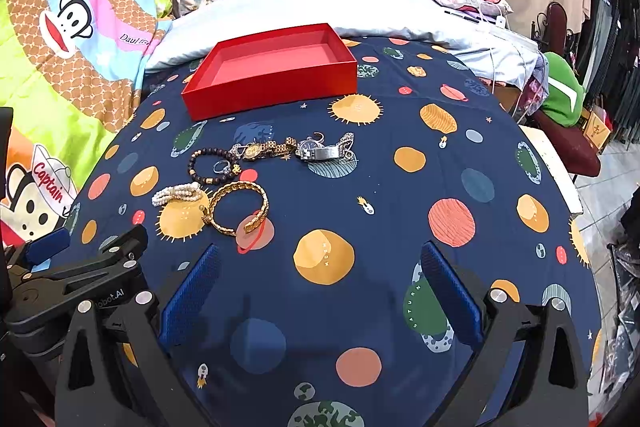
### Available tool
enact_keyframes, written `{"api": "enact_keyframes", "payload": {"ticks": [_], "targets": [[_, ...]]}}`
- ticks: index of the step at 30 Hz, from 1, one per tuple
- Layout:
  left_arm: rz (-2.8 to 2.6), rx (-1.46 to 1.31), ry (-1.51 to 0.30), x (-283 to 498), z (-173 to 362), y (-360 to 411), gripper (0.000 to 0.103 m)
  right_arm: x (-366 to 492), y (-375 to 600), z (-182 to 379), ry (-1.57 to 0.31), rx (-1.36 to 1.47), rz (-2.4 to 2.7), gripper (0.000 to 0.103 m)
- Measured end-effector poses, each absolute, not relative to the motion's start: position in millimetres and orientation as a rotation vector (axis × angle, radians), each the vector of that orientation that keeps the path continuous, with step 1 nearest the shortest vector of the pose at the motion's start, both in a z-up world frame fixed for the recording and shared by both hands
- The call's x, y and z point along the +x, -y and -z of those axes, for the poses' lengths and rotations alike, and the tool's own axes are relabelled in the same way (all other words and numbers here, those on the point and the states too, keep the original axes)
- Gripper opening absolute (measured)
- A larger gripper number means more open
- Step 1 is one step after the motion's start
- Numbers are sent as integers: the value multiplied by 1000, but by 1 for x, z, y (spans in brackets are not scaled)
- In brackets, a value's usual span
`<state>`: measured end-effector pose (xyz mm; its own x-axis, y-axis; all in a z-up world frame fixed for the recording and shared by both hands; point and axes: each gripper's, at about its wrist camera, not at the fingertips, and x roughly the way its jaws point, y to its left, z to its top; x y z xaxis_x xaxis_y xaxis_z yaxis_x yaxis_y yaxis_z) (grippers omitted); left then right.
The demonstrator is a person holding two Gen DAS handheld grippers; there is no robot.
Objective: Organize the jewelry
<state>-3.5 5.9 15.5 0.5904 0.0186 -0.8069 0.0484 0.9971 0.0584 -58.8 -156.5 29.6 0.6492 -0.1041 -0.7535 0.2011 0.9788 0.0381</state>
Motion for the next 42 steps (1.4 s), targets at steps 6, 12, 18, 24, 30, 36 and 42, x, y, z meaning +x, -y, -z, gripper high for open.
{"api": "enact_keyframes", "payload": {"ticks": [6, 12, 18, 24, 30, 36, 42], "targets": [[16, 78, -940, -3, -16, -5, 97, -58, 157, -30, -848, 128, 175, 98], [15, 79, -940, -3, -16, -5, 97, -58, 157, -29, -851, 135, 173, 98], [15, 77, -942, -3, -15, -6, 97, -58, 156, -27, -855, 133, 176, 98], [15, 79, -942, -3, -15, -6, 97, -58, 157, -26, -857, 133, 180, 98], [13, 79, -943, -4, -14, -6, 97, -58, 157, -25, -852, 134, 184, 98], [13, 79, -945, -4, -13, -6, 97, -59, 159, -25, -849, 138, 184, 98], [16, 76, -950, -4, -11, -6, 97, -59, 159, -24, -849, 134, 184, 98]]}}
